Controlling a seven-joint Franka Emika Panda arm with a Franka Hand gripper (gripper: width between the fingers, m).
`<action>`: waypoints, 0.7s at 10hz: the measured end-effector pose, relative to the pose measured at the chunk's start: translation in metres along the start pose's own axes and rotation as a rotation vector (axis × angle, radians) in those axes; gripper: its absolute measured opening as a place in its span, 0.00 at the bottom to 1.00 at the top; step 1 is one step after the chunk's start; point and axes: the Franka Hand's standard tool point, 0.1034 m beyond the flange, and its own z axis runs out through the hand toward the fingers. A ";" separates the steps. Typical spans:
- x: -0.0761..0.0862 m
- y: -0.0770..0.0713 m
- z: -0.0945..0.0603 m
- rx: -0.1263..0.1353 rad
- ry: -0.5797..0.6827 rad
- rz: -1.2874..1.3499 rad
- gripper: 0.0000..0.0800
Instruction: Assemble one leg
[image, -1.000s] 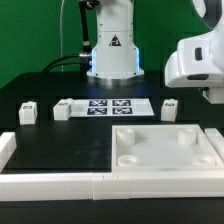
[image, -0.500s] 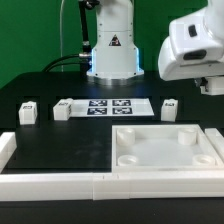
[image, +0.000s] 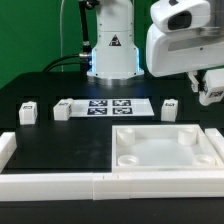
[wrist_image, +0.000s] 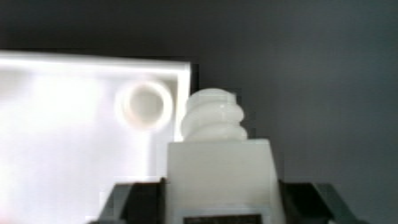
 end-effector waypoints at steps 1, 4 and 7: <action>-0.003 0.002 0.001 -0.008 0.095 -0.003 0.36; 0.014 0.003 0.002 -0.033 0.315 -0.065 0.36; 0.052 0.024 -0.005 -0.071 0.445 -0.180 0.36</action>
Offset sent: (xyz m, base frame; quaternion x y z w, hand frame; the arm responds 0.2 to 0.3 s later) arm 0.0379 -0.0040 -0.0001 -0.0619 0.1620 -0.1126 0.9784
